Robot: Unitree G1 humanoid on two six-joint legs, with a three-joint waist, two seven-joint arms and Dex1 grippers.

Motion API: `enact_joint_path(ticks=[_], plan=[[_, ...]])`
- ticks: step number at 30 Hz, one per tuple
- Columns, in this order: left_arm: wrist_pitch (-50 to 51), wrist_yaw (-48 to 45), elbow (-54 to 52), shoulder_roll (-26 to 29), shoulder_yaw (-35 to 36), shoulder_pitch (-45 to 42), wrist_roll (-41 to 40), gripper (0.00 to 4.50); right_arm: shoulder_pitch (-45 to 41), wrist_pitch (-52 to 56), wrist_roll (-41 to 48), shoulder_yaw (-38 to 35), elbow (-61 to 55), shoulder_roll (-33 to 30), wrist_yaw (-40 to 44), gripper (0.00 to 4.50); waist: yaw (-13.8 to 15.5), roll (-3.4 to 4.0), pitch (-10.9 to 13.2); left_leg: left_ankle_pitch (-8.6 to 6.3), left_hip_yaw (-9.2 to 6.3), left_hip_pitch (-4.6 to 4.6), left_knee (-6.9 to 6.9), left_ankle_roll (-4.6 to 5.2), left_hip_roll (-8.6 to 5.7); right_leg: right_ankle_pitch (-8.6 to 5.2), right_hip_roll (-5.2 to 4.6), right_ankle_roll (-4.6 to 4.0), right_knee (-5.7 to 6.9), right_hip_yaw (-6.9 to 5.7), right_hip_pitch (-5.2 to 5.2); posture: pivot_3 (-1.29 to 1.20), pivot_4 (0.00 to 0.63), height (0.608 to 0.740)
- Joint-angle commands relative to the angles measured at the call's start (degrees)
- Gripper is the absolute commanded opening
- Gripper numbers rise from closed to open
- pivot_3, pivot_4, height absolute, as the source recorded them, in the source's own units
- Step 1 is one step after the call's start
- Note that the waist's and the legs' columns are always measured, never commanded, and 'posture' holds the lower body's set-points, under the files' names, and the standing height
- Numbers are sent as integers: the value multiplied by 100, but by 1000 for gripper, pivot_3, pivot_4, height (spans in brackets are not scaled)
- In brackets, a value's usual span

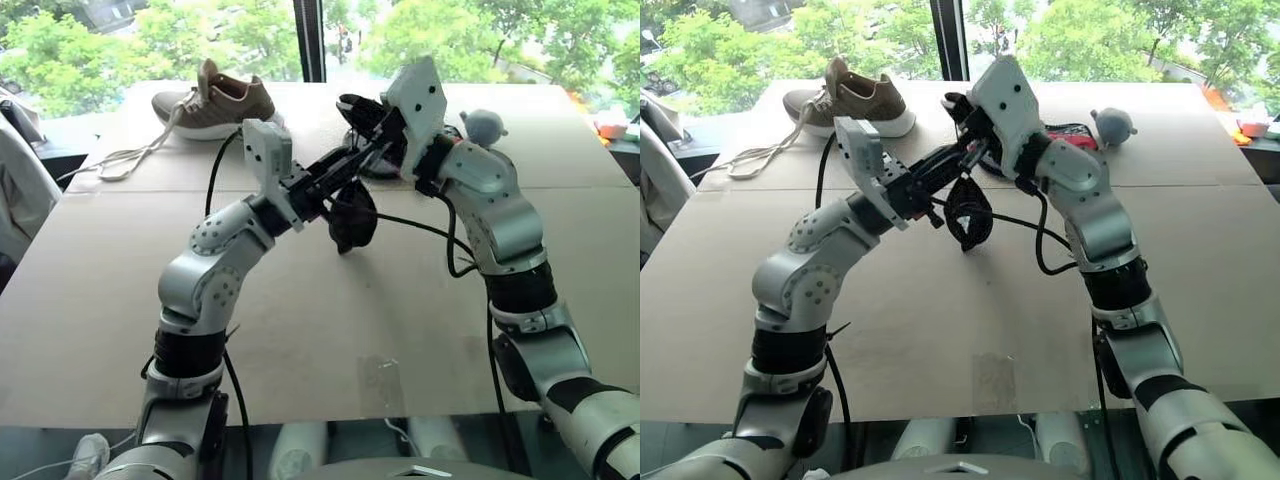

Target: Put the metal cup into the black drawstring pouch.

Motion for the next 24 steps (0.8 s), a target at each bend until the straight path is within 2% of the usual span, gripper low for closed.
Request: enact_joint_path(ticks=[1, 4, 8, 13, 16, 22, 24], plan=[[-27, -120, -75, 50, -165, 321, 177, 184, -598, -335, 159, -518, -202, 96, -420, 0, 6, -1, 1, 0, 0, 0, 0, 0, 1, 0, 0, 0, 0, 0, 0, 0, 150, 740], [47, -105, -13, -65, -86, 487, 88, 184, -868, -635, 386, -906, -60, 296, -743, 0, 16, -1, 1, 0, -4, -1, -2, 0, 5, 0, -1, -1, -1, -1, -2, 0, 150, 740], [148, -181, 56, -46, -91, 694, 44, 184, -1152, -865, 1167, -1783, 205, 761, -1440, 0, 8, 0, 1, 0, -6, 0, -1, 0, 8, 0, -3, -1, 1, 0, -1, 0, 150, 740], [185, -220, 17, 11, -111, 913, 29, 184, -1438, -826, 2065, -2417, 294, 994, -2031, 0, 3, 2, 3, 0, -8, -1, -2, 0, 9, 1, -6, -1, 2, 2, -2, 0, 150, 740], [223, -203, -26, 4, -110, 938, -45, 184, -1433, -722, 2388, -2418, 258, 990, -2131, 0, -3, 9, 7, 0, -9, -2, -6, 0, 9, 0, -6, -1, 2, 2, -7, 0, 150, 740], [-6, -449, -114, 187, -83, 930, -52, 184, -1050, -311, 2429, -1772, -119, 861, -1716, 0, -19, 11, 8, 0, -4, -2, -8, 1, 8, 0, -6, -1, 2, 2, -8, 0, 150, 740], [36, -541, -123, 278, 61, 941, -217, 1197, -994, -216, 2475, -1651, -215, 861, -1600, 0, -26, 12, 9, 0, -3, -2, -9, 1, 7, 0, -3, -2, 2, 1, -9, 0, 150, 740]])
